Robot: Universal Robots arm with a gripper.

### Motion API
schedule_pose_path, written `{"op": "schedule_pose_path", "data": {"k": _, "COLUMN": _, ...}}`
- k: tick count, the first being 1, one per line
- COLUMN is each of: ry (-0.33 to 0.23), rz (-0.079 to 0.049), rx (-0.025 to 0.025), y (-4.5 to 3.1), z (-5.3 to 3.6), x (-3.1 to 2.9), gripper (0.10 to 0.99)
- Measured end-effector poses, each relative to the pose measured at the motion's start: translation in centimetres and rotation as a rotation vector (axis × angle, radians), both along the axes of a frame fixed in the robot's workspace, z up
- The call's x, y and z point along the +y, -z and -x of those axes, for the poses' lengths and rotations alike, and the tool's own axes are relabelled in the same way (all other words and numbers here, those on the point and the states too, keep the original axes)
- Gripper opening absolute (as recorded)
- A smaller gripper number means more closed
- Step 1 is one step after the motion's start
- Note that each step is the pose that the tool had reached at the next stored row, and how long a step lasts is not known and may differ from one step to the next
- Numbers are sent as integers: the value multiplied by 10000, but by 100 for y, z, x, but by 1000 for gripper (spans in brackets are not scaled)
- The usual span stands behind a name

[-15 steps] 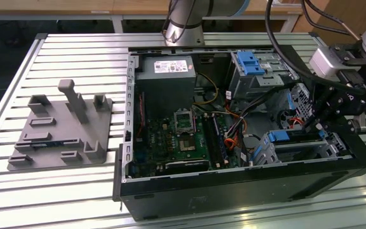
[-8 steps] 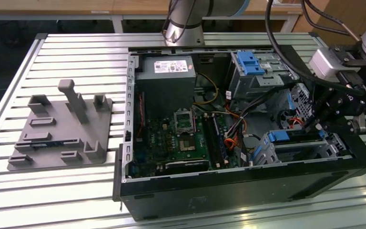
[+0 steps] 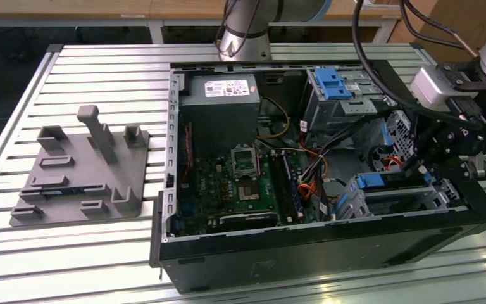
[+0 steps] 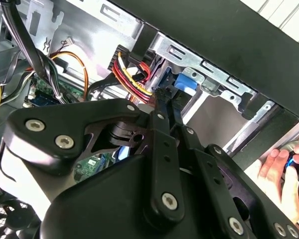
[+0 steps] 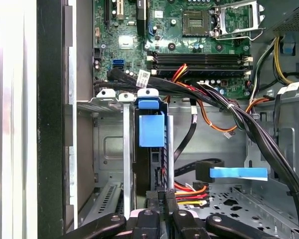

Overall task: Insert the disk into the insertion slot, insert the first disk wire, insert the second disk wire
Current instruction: 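Insert the first disk wire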

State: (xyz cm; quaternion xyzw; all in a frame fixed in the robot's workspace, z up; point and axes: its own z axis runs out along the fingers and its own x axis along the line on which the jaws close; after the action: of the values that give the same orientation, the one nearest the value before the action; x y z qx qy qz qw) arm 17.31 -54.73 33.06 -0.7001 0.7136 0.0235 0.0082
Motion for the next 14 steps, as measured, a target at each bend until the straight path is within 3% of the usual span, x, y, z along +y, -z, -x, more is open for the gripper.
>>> {"op": "schedule_pose_path", "data": {"k": 8, "ry": 0, "rz": -29, "rx": 2, "y": 28, "z": -1, "x": -49, "gripper": 180}}
{"op": "schedule_pose_path", "data": {"k": 9, "ry": 0, "rz": -36, "rx": 3, "y": 20, "z": 0, "x": -49, "gripper": 239}}
{"op": "schedule_pose_path", "data": {"k": 14, "ry": -1, "rz": -33, "rx": 1, "y": -186, "z": -1, "x": -48, "gripper": 361}}
